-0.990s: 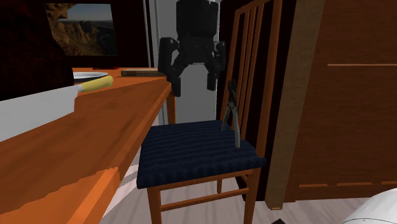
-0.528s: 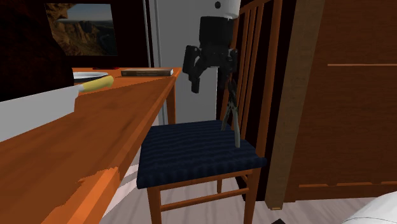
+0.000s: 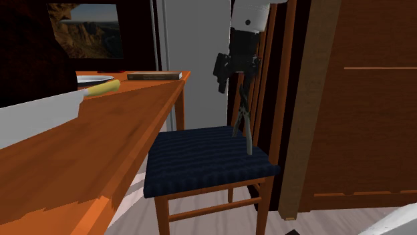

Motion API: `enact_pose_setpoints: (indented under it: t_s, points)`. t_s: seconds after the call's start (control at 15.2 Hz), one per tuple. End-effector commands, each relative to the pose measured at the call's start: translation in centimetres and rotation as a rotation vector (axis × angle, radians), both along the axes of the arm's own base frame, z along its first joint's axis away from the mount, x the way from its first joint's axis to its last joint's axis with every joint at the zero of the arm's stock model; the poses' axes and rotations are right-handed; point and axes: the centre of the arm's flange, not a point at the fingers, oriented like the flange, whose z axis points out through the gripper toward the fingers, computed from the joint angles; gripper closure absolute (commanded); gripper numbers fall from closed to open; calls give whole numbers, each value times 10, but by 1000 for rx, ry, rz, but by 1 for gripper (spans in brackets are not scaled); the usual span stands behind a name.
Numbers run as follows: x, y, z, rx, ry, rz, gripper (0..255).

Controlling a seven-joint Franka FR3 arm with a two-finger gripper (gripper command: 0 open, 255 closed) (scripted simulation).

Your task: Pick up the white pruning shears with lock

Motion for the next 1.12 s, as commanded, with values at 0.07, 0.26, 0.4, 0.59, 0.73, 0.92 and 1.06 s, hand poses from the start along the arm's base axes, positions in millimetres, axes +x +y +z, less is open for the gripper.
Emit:
enact_pose_setpoints:
  t_s: [0.07, 0.26, 0.4, 0.59, 0.73, 0.92, 1.06]
  points:
    - [18, -35, -6, 13, -25, -19, 0]
    - [36, -70, -11, 27, -49, -38, 0]
    - [47, -93, -14, 36, -65, -51, 0]
    - [55, -109, -22, 43, -76, -60, 0]
    - [55, -109, -32, 43, -76, -60, 0]
    - [55, -109, -48, 43, -76, -60, 0]
    - [55, -109, -57, 43, -76, -60, 0]
